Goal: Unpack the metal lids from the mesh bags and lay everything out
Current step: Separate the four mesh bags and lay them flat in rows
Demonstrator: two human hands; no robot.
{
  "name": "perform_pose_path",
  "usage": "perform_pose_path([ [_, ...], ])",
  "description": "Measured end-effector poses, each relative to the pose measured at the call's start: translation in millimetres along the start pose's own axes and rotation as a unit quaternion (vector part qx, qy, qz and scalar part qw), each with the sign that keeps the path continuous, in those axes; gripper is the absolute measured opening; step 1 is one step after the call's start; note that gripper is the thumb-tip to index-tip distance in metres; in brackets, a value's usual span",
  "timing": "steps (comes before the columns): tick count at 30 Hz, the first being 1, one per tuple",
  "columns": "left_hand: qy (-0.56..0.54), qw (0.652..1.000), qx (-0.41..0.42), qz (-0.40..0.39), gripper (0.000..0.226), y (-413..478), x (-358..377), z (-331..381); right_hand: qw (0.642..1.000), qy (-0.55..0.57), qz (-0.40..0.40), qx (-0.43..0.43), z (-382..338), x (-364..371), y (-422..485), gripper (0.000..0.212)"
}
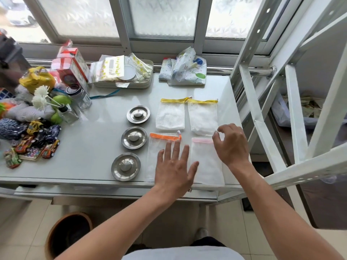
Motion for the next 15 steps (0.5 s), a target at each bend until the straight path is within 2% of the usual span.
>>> perform_pose_path([
  [2,0.002,0.998,-0.053,-0.043,0.069,4.4,3.4,-16.7,1.000,-0.008,-0.010,0.015,3.1,4.0,-19.3,0.027],
  [5,-0.003,0.995,-0.057,-0.078,0.070,6.9,12.8,-19.0,0.998,-0.017,-0.050,0.041,7.8,15.2,-32.7,0.030],
  [11,-0.004,0.995,-0.064,-0.076,0.072,8.1,22.9,-1.0,0.996,-0.014,-0.049,0.072,6.5,17.4,-34.4,0.036],
  [15,-0.026,0.997,-0.057,-0.040,0.076,6.3,18.2,2.7,0.991,-0.012,-0.048,0.125,12.4,14.3,-36.7,0.049],
])
Point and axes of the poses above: each hand's wrist, its own y-axis towards the middle knuckle, its own x-axis out of the palm, z = x × y, the point moved 2 cm from there along y, towards the middle knuckle, and after that the axes turned 1 degree about x, right-handed, at the moved point
